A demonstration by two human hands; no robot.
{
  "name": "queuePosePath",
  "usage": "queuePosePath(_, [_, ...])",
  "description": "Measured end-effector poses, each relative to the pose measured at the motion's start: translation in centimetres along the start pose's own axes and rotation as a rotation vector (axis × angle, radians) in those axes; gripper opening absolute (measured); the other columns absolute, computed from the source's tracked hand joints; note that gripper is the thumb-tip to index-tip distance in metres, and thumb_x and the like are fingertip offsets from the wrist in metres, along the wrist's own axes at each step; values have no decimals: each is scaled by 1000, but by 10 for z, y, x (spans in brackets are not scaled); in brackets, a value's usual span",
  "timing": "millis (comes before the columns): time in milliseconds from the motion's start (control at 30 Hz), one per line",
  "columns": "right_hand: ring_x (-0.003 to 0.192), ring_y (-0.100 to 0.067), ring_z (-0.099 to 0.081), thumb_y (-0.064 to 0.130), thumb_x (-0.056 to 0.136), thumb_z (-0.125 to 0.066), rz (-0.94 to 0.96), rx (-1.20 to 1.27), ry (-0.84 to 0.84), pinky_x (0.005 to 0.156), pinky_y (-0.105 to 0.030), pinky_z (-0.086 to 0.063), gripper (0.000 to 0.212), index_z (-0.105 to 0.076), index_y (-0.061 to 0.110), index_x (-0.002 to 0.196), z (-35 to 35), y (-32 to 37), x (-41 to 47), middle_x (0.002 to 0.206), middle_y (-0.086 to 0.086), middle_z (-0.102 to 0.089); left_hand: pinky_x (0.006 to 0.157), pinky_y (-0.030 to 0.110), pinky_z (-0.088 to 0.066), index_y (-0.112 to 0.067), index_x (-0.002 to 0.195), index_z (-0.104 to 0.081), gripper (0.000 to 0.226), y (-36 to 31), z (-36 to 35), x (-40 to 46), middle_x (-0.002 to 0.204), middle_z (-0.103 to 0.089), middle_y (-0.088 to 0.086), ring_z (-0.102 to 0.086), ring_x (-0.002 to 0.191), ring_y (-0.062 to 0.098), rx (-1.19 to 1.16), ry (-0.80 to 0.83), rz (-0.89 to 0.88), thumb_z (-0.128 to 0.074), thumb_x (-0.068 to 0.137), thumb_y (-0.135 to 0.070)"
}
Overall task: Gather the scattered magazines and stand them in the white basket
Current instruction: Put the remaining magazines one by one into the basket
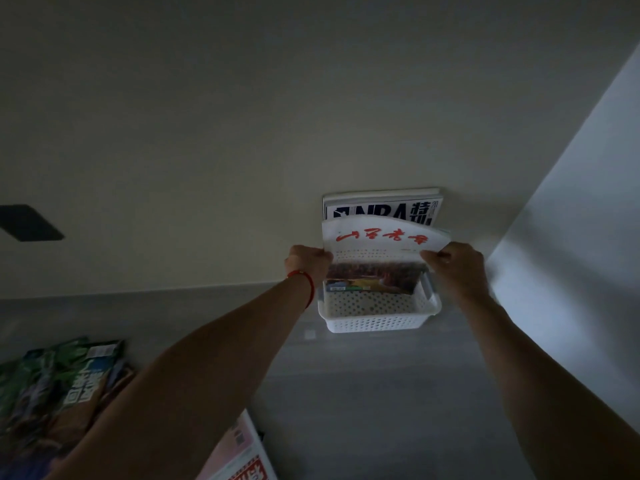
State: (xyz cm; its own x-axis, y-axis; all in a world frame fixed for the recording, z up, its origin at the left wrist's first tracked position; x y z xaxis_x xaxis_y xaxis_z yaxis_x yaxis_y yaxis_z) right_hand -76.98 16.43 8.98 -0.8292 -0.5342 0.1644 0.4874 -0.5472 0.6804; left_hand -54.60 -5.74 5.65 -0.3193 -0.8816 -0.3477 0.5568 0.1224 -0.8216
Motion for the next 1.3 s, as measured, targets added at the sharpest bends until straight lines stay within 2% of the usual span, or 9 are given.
queuePosePath(133, [70,-11,-69,25,91,-69,-26,29,7,56,-6,-38,24,-76,5,100,-8,-6,5,92,-9,-79,75,32,-61,-5,91,-76,22,6,-6,9,89,-76,13,-73,83,26,-23,-16,42,-67,79,-21])
queuePosePath(300, [106,-15,-69,16,88,-69,-104,212,67,89,-26,-47,36,-65,20,124,-21,-12,5,120,-1,-73,93,40,-57,-4,111,-68,38,4,-18,17,110,-73,17,-70,102,30,18,38,59,-63,85,-31])
queuePosePath(400, [128,-15,-57,12,88,-68,-150,375,114,103,-38,-46,60,-47,24,143,-32,-10,-4,140,2,-60,104,44,-50,-13,138,-50,56,9,-30,13,131,-62,14,-61,119,32,-74,139,29,-67,84,-17])
queuePosePath(467, [135,-19,-50,5,87,-66,-210,436,81,108,-42,-44,74,-33,20,152,-34,-11,-17,152,-3,-48,102,44,-52,-15,139,-50,60,16,-23,4,133,-61,14,-62,117,32,-146,141,6,-68,82,-10])
queuePosePath(700, [108,-18,-65,-6,83,-63,114,355,-90,82,-32,-59,38,-66,14,117,-41,48,-120,121,-3,-66,75,28,-54,-20,108,-67,40,78,61,-70,114,-71,7,-68,93,24,-61,108,-285,-56,80,6])
queuePosePath(833, [102,-10,-65,-4,86,-65,183,312,166,79,-19,-55,35,-67,20,112,-108,91,-201,116,2,-67,80,24,-50,-31,113,-66,47,161,146,-107,115,-65,-7,-63,102,11,127,15,-259,-52,82,1])
queuePosePath(900, [101,-4,-64,0,89,-65,175,271,334,81,-16,-53,33,-68,19,116,-149,109,-243,115,6,-68,80,28,-52,-31,112,-65,45,205,191,-122,116,-67,-2,-64,101,17,185,-45,-252,-55,82,1])
queuePosePath(1067, [100,3,-66,4,91,-60,160,278,618,82,-6,-47,27,-71,17,111,-228,167,-327,111,6,-72,107,40,-44,-20,122,-67,47,290,283,-130,136,-59,5,-49,130,26,388,-115,-229,-62,80,0])
queuePosePath(1300, [108,-5,-61,19,94,-58,135,141,786,79,1,-39,29,-66,19,122,-318,247,-409,122,5,-67,118,61,-18,-36,152,-25,74,394,372,-107,165,-11,2,-3,151,37,729,-52,14,-61,88,-42])
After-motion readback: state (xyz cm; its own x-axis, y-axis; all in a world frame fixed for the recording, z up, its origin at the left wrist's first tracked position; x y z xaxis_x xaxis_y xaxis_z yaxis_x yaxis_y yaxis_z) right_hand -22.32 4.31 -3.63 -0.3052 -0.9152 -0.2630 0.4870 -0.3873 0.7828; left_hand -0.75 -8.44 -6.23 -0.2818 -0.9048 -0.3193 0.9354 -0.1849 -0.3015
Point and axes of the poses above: each hand's wrist, its own x-axis towards the middle knuckle, its own z-axis out of the back of the hand, y = z × x, the point moved 9 cm from there along x, towards the middle knuckle
